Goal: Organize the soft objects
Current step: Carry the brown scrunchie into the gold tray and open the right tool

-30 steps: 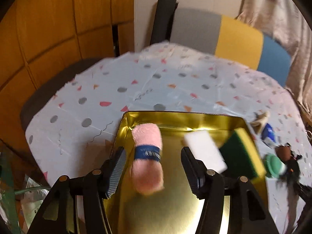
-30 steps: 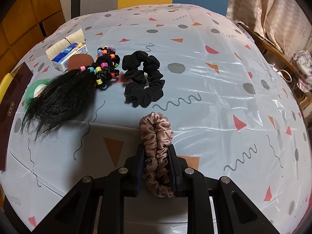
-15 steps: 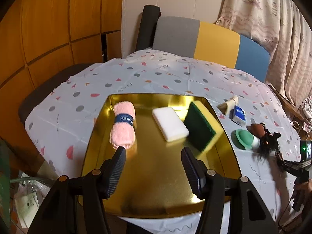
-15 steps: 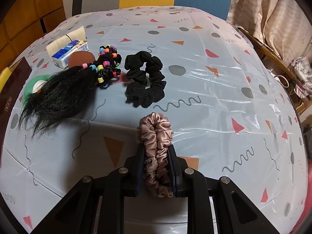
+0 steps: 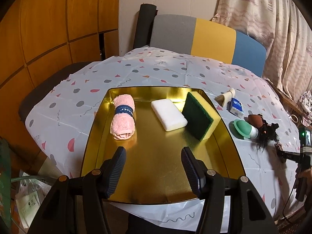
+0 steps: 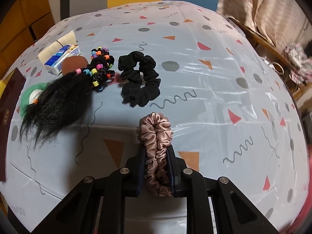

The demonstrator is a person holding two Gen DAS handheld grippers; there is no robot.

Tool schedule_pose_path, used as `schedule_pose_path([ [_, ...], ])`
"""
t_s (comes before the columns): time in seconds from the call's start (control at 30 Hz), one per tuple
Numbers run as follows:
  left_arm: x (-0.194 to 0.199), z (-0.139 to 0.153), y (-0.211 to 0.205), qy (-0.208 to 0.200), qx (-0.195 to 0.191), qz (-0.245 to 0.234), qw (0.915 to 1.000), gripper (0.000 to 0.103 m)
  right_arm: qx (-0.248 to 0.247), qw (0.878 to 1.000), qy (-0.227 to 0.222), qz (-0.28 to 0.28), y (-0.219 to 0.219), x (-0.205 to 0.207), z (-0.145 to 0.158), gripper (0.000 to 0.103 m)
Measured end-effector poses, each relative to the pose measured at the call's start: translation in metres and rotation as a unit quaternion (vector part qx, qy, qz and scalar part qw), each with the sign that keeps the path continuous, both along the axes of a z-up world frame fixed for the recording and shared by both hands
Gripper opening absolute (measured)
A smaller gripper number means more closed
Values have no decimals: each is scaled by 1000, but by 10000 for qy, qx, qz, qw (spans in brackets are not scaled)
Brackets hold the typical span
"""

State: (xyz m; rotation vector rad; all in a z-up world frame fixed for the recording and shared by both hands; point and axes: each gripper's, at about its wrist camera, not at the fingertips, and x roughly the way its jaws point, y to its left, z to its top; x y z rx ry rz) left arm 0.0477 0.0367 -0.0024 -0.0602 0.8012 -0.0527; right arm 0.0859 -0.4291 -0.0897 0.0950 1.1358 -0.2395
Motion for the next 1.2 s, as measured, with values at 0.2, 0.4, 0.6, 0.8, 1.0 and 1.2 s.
schedule_pose_path([
  [0.2, -1, -3, 7, 21, -122, 44, 9999, 60, 482, 9977, -420, 238, 26, -6, 31, 19],
  [0.4, -1, -5, 20, 43, -149, 248, 9996, 60, 1052, 9818, -965, 1256, 93, -9, 73, 19],
  [0.6, -2, -4, 27, 40, -127, 346, 9993, 60, 1337, 9486, -1230, 2593, 200, -5, 106, 19],
  [0.8, -4, -2, 25, 18, -85, 306, 9995, 60, 1406, 9237, -775, 3478, 294, 9, 88, 19],
  [1.0, -5, -2, 26, 9, -61, 294, 9995, 60, 1145, 9296, -184, 3499, 335, 48, 48, 20],
  [1.2, -4, -7, 26, 81, -93, 268, 9996, 60, 898, 9412, 122, 3255, 342, 74, 21, 23],
])
